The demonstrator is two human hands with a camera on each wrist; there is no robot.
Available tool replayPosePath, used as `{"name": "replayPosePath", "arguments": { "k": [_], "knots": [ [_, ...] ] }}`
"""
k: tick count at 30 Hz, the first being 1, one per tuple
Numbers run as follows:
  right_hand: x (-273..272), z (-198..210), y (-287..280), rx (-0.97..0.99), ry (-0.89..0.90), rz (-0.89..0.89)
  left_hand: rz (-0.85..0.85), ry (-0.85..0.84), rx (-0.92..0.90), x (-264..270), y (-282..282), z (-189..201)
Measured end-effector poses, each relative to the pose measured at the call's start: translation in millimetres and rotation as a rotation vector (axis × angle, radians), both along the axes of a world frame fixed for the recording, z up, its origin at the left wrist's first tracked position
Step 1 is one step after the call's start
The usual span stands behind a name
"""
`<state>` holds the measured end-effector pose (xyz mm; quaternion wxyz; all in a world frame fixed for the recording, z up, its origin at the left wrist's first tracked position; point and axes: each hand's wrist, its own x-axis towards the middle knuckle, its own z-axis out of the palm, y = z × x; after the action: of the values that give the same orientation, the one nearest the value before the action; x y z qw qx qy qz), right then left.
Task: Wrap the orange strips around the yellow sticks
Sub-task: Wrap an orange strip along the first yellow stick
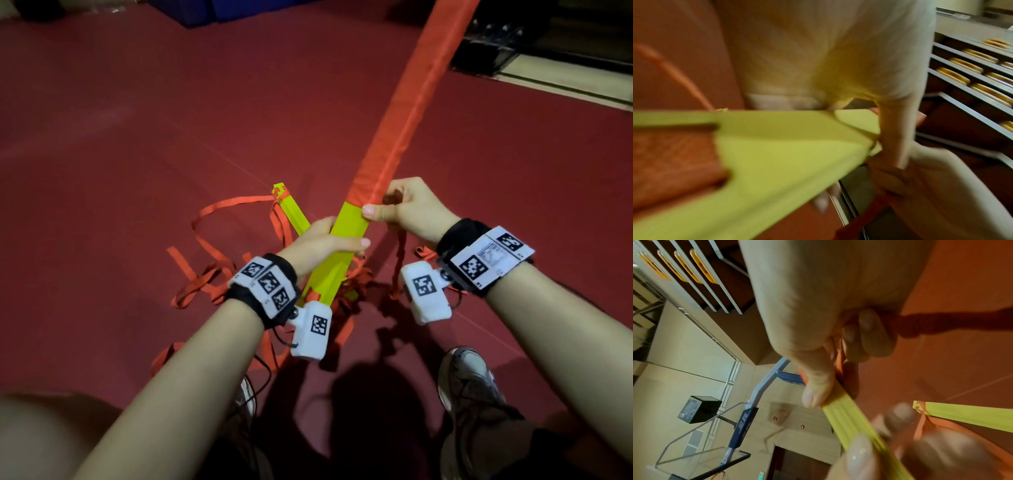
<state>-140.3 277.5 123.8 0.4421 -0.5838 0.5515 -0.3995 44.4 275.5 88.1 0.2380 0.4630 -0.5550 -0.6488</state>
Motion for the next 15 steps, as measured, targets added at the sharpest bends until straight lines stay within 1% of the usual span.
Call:
{"name": "replayPosePath", "arguments": {
  "k": [1, 2, 3, 4, 7, 9, 12, 15],
  "knots": [
    [-1.0, 2.2, 0.9, -0.016, -0.020, 0.030, -0.071, 0.055, 0.110, 4.9, 1.8, -0.4],
    [-1.7, 3.7, 1.1, -0.029, -0.018, 0.039, -0.129, 0.081, 0.169, 7.2, 4.5, -1.7],
    [-2.6, 4.9, 1.3, -0.045, -0.011, 0.033, -0.155, 0.095, 0.175, 6.5, 8.3, -3.0],
    [-4.1, 4.3, 0.3, -0.057, 0.000, 0.016, -0.131, 0.114, 0.148, 3.1, 10.8, -5.1],
    [-8.4, -0.1, -2.6, -0.061, -0.004, -0.051, 0.103, 0.170, 0.031, -12.0, 15.7, -5.8],
    [-6.5, -3.7, -4.0, -0.049, -0.050, -0.087, 0.215, 0.166, -0.059, -17.3, 13.2, -10.4],
    [-4.6, -7.6, -6.1, 0.026, -0.180, -0.122, 0.276, 0.156, -0.184, -20.3, 10.3, -15.6],
    [-6.4, -6.0, -7.3, 0.033, -0.245, -0.155, 0.292, 0.148, -0.278, -20.0, 8.0, -15.0]
  ]
}}
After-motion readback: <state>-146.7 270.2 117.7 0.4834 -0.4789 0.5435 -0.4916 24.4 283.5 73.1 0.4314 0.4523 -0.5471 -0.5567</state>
